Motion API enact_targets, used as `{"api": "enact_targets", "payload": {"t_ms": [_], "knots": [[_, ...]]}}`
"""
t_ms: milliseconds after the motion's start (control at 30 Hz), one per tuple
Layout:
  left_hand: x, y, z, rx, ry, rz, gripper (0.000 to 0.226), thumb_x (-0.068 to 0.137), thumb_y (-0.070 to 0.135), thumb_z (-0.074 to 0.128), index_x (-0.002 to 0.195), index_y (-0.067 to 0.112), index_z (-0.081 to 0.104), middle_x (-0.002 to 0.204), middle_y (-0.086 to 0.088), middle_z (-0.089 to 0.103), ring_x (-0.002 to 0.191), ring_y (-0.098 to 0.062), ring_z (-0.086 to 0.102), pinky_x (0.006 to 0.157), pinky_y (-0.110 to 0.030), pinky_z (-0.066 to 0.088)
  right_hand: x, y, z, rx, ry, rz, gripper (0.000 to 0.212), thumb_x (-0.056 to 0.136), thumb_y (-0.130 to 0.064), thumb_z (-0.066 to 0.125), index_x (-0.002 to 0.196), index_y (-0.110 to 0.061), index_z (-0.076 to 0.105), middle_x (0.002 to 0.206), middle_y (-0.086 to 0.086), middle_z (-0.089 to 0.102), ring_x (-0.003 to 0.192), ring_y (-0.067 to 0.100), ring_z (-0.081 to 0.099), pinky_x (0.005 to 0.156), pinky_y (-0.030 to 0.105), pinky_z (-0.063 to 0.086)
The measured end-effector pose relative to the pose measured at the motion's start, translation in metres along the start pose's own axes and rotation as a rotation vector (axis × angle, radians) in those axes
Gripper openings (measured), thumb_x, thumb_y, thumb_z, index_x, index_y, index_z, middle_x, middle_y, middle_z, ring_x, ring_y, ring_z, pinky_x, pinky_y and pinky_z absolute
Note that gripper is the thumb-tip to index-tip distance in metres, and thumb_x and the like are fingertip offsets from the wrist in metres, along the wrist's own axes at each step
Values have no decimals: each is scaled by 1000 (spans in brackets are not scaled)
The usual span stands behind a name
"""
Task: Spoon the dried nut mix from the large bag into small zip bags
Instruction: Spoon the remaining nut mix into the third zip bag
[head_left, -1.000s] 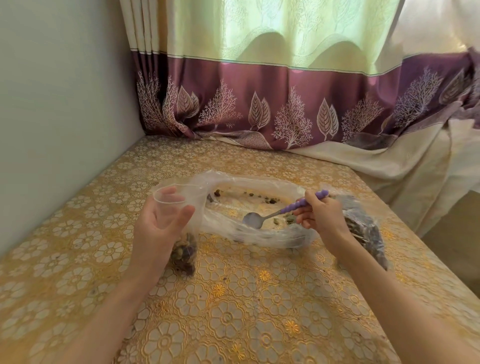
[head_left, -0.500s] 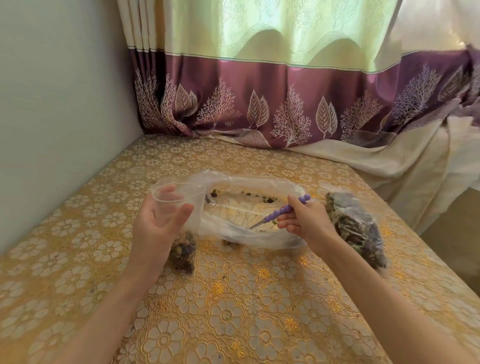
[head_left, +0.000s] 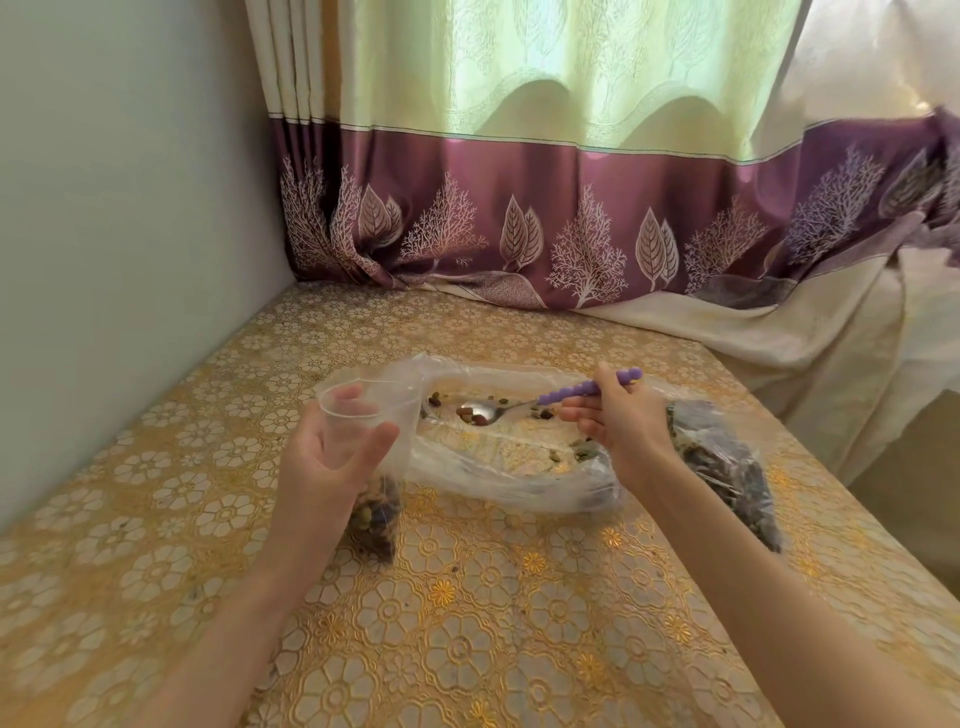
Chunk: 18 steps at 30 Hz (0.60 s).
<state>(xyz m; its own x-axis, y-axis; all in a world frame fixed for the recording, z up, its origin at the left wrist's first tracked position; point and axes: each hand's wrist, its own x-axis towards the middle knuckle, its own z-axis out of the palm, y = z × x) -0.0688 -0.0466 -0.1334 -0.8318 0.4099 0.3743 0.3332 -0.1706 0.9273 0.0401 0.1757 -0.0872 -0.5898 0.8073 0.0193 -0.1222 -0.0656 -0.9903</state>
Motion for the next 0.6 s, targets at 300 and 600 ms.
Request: {"api": "enact_targets", "payload": {"t_ms": [300,600], "knots": [[1,-2,0,6,-2,-14,64,49,80,67,106,53,55,106,16,64,97,-4,64,83,-33,52,-20,-48,32,193,-196,-129,39,101,-23,42,76,3,58,79,24,71,45,11,59,37,15,40],[1,-1,0,-29,-18,-19,64,55,71,71,110,43,54,103,11,68,91,-9,67,75,-30,55,-45,-47,45,74,-398,-310,31,99,-14,42,78,0,59,81,21,72,52,19,61,42,21,42]]}}
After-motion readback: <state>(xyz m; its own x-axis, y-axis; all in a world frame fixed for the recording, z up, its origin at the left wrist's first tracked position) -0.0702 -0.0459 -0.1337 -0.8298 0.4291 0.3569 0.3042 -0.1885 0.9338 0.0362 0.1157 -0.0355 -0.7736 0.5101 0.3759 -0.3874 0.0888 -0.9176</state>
